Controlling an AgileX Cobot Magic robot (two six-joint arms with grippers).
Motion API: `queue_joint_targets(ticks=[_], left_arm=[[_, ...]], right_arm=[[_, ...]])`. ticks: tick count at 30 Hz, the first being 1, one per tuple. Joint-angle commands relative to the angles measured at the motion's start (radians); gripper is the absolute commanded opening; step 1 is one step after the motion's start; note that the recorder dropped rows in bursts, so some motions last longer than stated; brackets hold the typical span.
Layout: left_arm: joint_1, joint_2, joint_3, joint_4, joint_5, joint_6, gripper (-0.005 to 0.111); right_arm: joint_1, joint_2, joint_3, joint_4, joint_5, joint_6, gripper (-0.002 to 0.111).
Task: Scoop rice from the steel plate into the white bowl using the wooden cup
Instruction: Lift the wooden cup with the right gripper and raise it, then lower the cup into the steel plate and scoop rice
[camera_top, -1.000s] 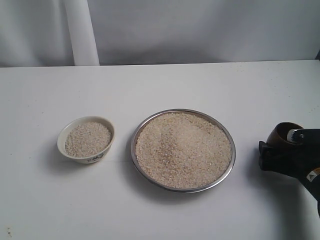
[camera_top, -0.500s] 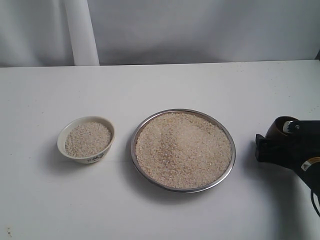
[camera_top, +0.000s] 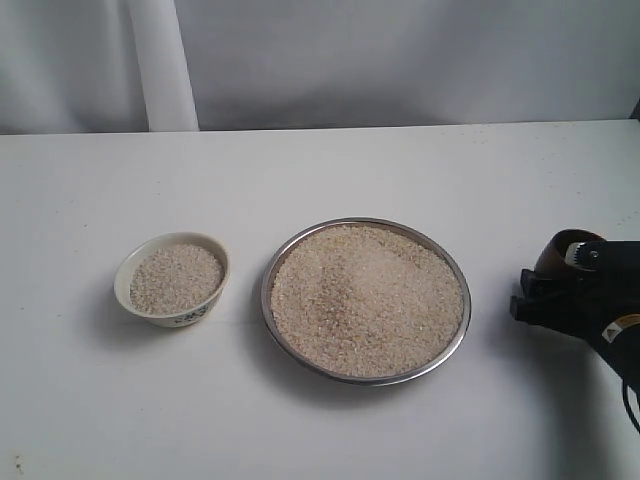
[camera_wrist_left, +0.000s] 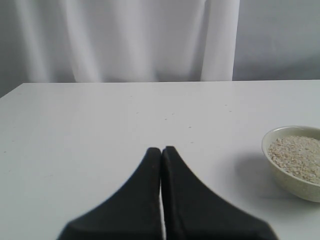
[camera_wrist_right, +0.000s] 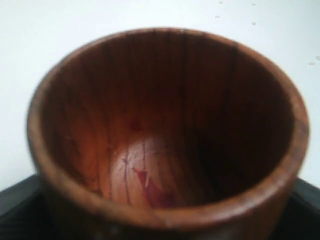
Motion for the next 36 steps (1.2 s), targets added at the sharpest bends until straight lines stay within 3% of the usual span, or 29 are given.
queue_joint_targets(ticks=[1, 2, 4, 12, 16, 20, 26, 31, 36], left_arm=[[-0.003, -0.003, 0.002, 0.000, -0.006, -0.004, 0.000], [-0.003, -0.003, 0.002, 0.000, -0.006, -0.004, 0.000], [-0.003, -0.003, 0.002, 0.000, -0.006, -0.004, 0.000], [-0.003, -0.003, 0.002, 0.000, -0.006, -0.004, 0.000], [-0.003, -0.003, 0.002, 0.000, -0.006, -0.004, 0.000], [-0.003, -0.003, 0.002, 0.000, -0.006, -0.004, 0.000], [-0.003, -0.003, 0.002, 0.000, -0.006, -0.004, 0.000], [-0.003, -0.003, 0.002, 0.000, -0.006, -0.004, 0.000], [-0.003, -0.003, 0.002, 0.000, -0.006, -0.004, 0.000]], right_arm=[[0.001, 0.001, -0.003, -0.022, 0.023, 0.001, 0.015], [0.001, -0.002, -0.003, -0.034, 0.039, 0.001, 0.006], [0.001, -0.018, -0.003, -0.079, 0.060, -0.022, 0.000], [0.001, -0.203, -0.004, -0.246, 0.225, -0.036, 0.000], [0.001, -0.366, -0.055, -0.270, 0.500, -0.009, 0.000], [0.023, -0.512, -0.147, -0.384, 0.741, 0.161, 0.000], [0.218, -0.662, -0.383, -0.605, 1.217, 0.199, 0.000], [0.388, -0.663, -0.604, -0.624, 1.643, 0.031, 0.000], [0.521, -0.609, -0.786, -0.626, 1.922, -0.121, 0.000]])
